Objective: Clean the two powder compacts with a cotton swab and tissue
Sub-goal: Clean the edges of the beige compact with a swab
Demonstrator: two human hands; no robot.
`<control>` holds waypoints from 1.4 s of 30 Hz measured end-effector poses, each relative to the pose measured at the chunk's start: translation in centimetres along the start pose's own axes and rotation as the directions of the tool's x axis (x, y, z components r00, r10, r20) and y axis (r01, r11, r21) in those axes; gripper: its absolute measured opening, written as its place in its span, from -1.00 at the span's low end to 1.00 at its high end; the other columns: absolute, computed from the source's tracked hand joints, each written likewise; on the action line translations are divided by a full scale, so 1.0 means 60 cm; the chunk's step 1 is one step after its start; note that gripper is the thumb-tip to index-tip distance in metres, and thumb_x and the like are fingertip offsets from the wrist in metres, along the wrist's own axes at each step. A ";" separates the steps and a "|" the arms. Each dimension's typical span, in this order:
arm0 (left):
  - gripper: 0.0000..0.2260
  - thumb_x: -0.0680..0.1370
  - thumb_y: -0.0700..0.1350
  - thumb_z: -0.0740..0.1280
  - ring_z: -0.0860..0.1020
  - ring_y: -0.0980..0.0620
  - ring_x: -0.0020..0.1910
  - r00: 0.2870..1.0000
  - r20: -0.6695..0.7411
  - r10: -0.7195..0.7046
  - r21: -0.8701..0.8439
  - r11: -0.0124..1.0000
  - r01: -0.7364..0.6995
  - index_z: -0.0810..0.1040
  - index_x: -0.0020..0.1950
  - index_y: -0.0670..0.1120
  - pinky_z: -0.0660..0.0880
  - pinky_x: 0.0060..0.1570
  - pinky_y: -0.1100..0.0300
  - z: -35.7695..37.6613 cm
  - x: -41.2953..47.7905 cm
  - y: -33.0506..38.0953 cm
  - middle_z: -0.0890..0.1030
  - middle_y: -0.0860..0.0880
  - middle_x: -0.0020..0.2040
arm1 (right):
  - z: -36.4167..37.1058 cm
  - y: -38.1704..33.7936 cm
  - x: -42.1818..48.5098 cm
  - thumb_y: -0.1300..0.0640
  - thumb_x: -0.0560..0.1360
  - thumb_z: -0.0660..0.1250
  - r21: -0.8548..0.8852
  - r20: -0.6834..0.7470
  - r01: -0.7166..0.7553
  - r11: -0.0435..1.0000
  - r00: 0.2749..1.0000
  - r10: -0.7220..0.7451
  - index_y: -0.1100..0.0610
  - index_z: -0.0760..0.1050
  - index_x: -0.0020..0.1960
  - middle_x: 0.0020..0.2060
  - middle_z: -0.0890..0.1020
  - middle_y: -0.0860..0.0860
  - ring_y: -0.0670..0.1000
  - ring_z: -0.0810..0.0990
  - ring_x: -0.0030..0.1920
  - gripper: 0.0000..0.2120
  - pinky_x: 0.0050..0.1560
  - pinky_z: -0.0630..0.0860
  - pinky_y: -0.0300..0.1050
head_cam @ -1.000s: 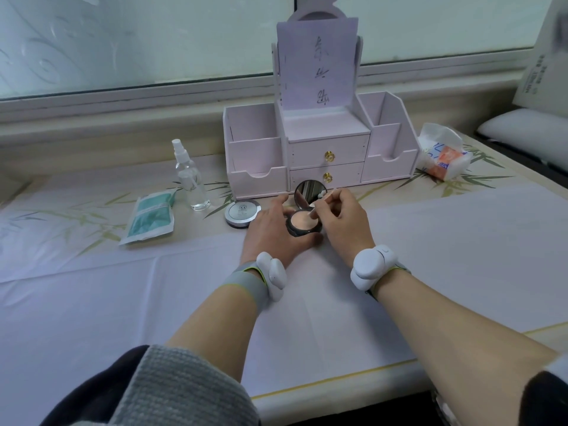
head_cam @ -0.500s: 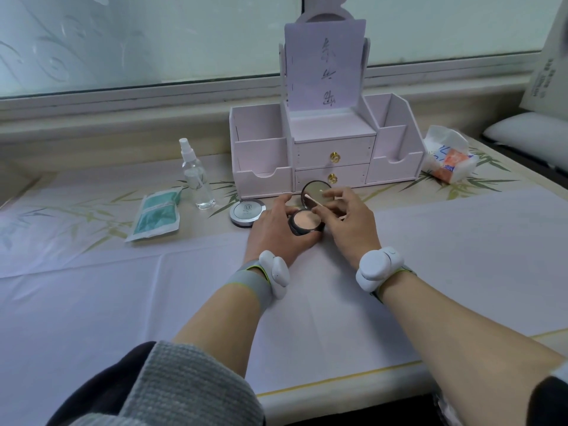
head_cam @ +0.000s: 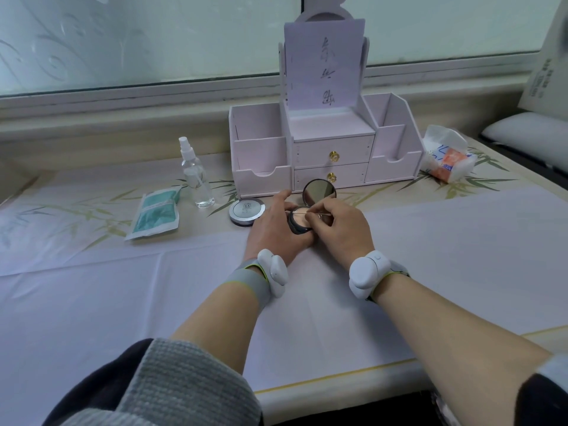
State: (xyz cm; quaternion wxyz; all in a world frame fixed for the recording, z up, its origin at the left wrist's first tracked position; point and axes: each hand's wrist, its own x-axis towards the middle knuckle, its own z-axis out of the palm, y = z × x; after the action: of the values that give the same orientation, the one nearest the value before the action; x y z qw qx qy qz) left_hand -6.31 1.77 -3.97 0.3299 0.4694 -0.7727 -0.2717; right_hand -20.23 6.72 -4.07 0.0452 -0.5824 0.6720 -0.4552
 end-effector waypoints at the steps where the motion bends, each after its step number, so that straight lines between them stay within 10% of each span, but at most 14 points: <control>1: -0.18 0.29 0.11 0.51 0.57 0.10 0.22 1.000 0.001 -0.001 -0.002 1.000 0.001 0.26 0.50 0.08 0.52 0.22 0.02 0.000 0.000 0.000 0.58 0.17 0.24 | 0.000 0.001 0.001 0.03 0.46 0.39 -0.002 0.006 -0.003 1.000 1.000 0.003 -0.03 0.59 -0.11 -0.16 0.63 -0.10 -0.03 0.56 -0.13 -0.96 -0.10 0.52 -0.01; 42: -0.20 0.29 0.04 0.52 0.58 0.10 0.20 1.000 0.007 0.017 0.001 1.000 -0.017 0.29 0.49 0.06 0.52 0.21 0.07 0.002 0.002 -0.007 0.59 0.16 0.23 | -0.003 -0.007 0.002 0.09 0.36 0.45 0.085 0.068 -0.090 0.992 0.994 0.085 -0.01 0.63 -0.20 -0.27 0.54 -0.04 -0.02 0.51 -0.21 -0.97 -0.12 0.51 0.00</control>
State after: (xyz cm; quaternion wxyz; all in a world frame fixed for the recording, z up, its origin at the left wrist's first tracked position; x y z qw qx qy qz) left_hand -6.25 1.49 -4.32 0.3291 0.4620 -0.7780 -0.2701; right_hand -20.06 6.73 -3.61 0.1120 -0.5641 0.6745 -0.4629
